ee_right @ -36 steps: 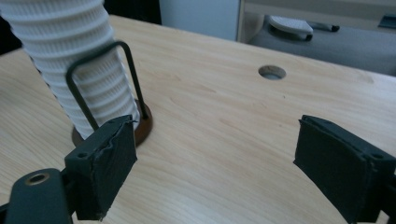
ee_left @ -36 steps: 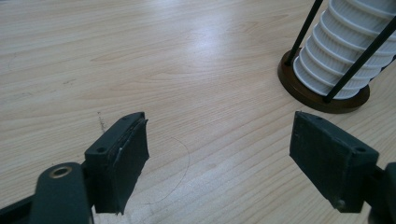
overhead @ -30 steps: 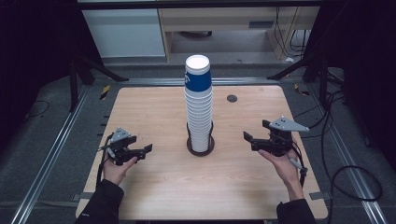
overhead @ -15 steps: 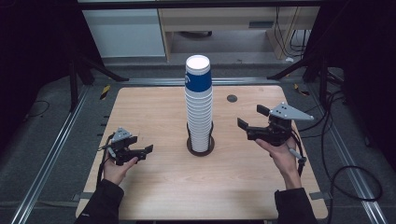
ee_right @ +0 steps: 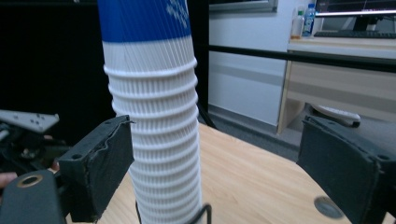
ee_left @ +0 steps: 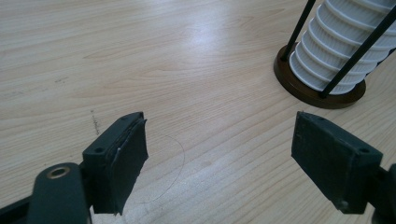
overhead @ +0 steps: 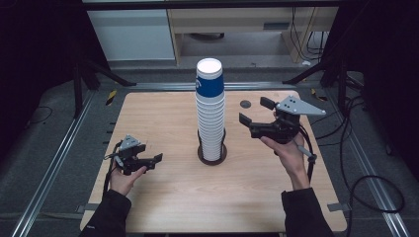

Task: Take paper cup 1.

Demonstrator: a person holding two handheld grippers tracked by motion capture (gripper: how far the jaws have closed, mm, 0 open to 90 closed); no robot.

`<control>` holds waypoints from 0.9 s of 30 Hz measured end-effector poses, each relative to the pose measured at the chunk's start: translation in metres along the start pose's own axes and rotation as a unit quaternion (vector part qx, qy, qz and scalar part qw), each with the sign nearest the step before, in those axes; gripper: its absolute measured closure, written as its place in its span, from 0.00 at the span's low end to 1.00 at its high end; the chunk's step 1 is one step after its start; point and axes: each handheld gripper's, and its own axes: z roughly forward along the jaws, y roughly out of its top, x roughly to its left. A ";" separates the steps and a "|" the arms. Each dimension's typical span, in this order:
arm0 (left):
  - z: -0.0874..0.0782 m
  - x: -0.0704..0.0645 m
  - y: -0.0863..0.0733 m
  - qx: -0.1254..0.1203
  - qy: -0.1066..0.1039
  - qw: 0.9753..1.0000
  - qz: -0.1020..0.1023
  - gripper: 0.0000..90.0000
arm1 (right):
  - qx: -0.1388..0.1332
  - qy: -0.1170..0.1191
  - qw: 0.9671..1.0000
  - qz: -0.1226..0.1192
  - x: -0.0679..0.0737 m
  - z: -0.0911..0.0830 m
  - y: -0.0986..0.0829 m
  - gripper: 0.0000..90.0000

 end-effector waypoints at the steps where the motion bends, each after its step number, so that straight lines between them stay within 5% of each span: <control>1: 0.000 0.000 0.000 0.000 0.000 1.000 0.000 0.20 | -0.005 0.003 1.000 0.001 0.002 0.002 0.003 0.10; 10: 0.001 -0.001 0.000 0.002 -0.002 1.000 0.002 0.20 | -0.027 0.023 0.999 -0.007 0.018 0.026 0.025 0.09; 27: 0.003 -0.002 -0.001 0.005 -0.004 1.000 0.002 0.19 | -0.023 0.047 0.998 -0.023 0.036 0.066 0.042 0.09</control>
